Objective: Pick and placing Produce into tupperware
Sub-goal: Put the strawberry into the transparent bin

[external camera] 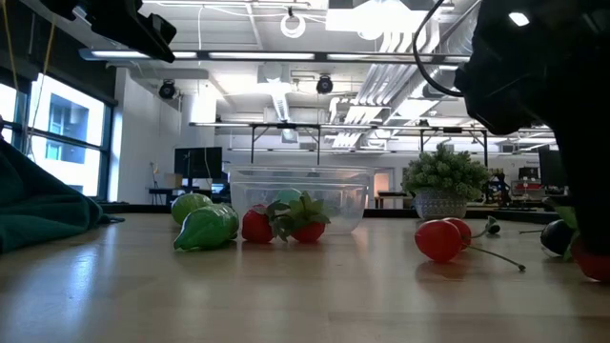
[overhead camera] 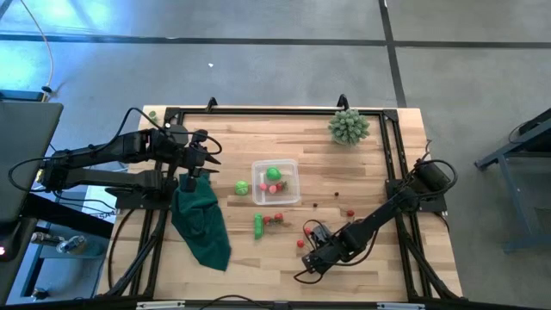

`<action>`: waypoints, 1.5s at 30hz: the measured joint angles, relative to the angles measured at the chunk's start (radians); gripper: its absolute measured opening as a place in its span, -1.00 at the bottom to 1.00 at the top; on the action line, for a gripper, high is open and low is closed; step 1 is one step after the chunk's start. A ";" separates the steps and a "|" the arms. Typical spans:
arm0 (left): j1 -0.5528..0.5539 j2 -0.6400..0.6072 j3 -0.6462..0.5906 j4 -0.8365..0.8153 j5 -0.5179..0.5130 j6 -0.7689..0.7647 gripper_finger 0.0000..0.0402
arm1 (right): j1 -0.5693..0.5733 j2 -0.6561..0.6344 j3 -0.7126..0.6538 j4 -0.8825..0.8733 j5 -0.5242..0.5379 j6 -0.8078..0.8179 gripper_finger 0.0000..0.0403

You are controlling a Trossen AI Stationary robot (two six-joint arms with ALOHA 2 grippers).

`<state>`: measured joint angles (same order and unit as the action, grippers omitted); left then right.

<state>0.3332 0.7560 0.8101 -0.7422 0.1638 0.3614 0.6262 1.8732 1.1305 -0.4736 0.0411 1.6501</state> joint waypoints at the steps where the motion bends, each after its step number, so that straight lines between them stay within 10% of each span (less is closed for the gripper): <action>1: 0.000 0.000 0.000 0.000 0.000 0.000 -0.47 | 0.000 0.000 0.000 0.001 0.004 -0.002 -0.25; 26: 0.000 0.000 0.000 0.000 0.000 0.000 -0.47 | -0.093 -0.011 0.241 -0.140 0.041 -0.407 -0.34; 36: 0.000 0.000 0.000 0.000 0.000 0.000 -0.47 | -0.282 -0.014 0.614 -0.383 0.281 -0.901 -0.34; 45: 0.000 0.000 0.000 0.000 0.000 0.000 -0.47 | -0.574 -0.016 0.641 -0.374 0.152 -1.035 -0.34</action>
<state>0.3332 0.7563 0.8101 -0.7422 0.1638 0.3614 0.0525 1.8572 1.7717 -0.8479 0.1934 0.6150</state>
